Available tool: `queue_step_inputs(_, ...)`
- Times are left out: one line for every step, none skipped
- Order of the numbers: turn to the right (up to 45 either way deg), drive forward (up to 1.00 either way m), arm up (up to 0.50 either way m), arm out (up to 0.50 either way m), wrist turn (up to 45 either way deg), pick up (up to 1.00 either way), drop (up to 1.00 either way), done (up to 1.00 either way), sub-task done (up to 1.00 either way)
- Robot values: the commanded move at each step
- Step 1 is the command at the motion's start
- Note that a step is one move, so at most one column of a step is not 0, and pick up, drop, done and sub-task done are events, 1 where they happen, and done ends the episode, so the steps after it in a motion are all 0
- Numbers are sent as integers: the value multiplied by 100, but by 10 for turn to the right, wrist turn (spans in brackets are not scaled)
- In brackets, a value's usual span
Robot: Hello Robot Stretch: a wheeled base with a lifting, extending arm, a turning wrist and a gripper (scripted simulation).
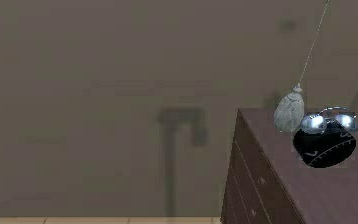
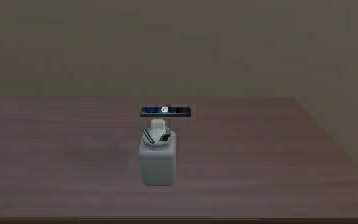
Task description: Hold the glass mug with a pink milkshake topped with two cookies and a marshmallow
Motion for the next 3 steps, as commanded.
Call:
queue_step_inputs(0, 0, 50, 0, 0, 0, 0, 0, 0)
queue_step_inputs(0, 0, 38, 0, 0, 0, 0, 0, 0)
queue_step_inputs(0, 0, 0, 6, 0, 0, 0, 0, 0)
